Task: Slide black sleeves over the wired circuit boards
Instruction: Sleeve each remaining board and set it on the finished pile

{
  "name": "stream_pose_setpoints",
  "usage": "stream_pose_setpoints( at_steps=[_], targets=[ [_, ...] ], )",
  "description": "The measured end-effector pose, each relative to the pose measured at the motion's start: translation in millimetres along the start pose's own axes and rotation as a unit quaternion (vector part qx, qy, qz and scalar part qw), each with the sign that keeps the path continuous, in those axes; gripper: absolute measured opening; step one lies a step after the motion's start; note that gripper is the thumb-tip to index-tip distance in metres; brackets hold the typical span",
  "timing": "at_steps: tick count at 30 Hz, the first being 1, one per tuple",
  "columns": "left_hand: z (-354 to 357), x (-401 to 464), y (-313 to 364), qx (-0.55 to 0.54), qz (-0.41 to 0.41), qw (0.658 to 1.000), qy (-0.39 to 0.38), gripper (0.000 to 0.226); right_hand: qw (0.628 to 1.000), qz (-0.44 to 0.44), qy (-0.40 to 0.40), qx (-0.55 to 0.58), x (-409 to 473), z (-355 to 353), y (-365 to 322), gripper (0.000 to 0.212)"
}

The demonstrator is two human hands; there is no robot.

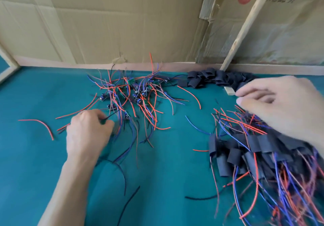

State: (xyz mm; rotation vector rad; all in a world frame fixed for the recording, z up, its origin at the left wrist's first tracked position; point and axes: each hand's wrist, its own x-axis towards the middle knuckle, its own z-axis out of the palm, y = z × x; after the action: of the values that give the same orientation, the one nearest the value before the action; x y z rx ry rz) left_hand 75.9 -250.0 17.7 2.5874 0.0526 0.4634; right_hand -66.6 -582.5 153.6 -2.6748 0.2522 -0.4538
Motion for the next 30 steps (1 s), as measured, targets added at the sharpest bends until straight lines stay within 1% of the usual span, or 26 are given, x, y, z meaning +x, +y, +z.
stream_pose_setpoints(
  at_steps=[2,3,6,7,8,9,10,11,12,14,16,18,20,23,25,26,28,29,30],
  targets=[
    [-5.5,3.7,-4.0,-0.020,0.011,0.997,0.078,0.013,0.999,-0.010,0.022,-0.038,25.7,-0.1,11.8,0.002],
    [-7.9,6.0,-6.7,-0.032,0.008,0.994,0.105,0.015,0.997,-0.002,0.020,-0.069,39.4,-4.1,17.1,0.005],
    [-11.6,15.4,-16.5,-0.079,-0.025,0.989,0.123,0.023,0.989,0.036,-0.002,-0.143,82.4,-10.7,38.0,0.013],
    [-12.1,16.4,-18.3,-0.106,-0.040,0.986,0.126,0.024,0.985,0.051,-0.018,-0.163,97.1,-9.4,47.4,0.014],
    [-12.5,17.4,-18.0,-0.157,-0.058,0.978,0.126,0.024,0.981,0.068,-0.034,-0.177,110.7,-5.2,58.5,0.014],
    [-13.6,17.8,-15.7,-0.238,-0.078,0.961,0.114,0.023,0.978,0.092,-0.055,-0.180,122.1,0.7,70.8,0.011],
    [-15.3,17.9,-12.1,-0.336,-0.092,0.933,0.088,0.021,0.974,0.120,-0.080,-0.172,131.0,8.5,82.9,0.008],
    [-17.7,17.0,-8.1,-0.421,-0.102,0.900,0.054,0.019,0.970,0.151,-0.108,-0.159,135.7,17.0,93.6,0.010],
    [-20.0,15.3,-4.8,-0.484,-0.110,0.868,0.009,0.019,0.963,0.180,-0.136,-0.146,138.0,26.2,103.6,0.015],
    [-23.8,11.9,0.6,-0.564,-0.132,0.809,-0.098,0.022,0.952,0.215,-0.173,-0.132,140.4,42.2,120.6,0.024],
    [-25.8,9.0,6.3,-0.599,-0.145,0.765,-0.189,0.029,0.948,0.238,-0.177,-0.114,138.8,55.2,131.1,0.026],
    [-28.6,8.0,13.2,-0.612,-0.151,0.738,-0.241,0.037,0.952,0.252,-0.159,-0.074,135.9,66.5,139.1,0.024],
    [-32.7,5.3,20.3,-0.624,-0.156,0.715,-0.276,0.039,0.960,0.242,-0.125,-0.061,131.0,71.2,141.8,0.022],
    [-35.4,-3.7,27.9,-0.628,-0.118,0.691,-0.339,0.034,0.969,0.223,-0.065,-0.082,125.7,60.2,131.5,0.017],
    [-32.6,-9.3,31.9,-0.633,-0.097,0.677,-0.362,0.037,0.977,0.203,-0.016,-0.062,120.8,44.5,113.7,0.016],
    [-30.4,-11.7,34.5,-0.636,-0.089,0.673,-0.367,0.038,0.982,0.186,0.009,-0.034,116.1,37.8,100.1,0.016],
    [-24.7,-14.6,39.7,-0.645,-0.071,0.663,-0.373,0.035,0.990,0.129,0.058,0.025,100.1,27.7,64.2,0.008],
    [-21.6,-15.8,42.0,-0.651,-0.062,0.659,-0.372,0.032,0.992,0.095,0.071,0.049,88.2,26.9,42.6,0.008],
    [-18.0,-17.3,43.7,-0.654,-0.054,0.659,-0.367,0.028,0.991,0.069,0.079,0.079,74.6,30.3,21.4,0.014]
  ],
)
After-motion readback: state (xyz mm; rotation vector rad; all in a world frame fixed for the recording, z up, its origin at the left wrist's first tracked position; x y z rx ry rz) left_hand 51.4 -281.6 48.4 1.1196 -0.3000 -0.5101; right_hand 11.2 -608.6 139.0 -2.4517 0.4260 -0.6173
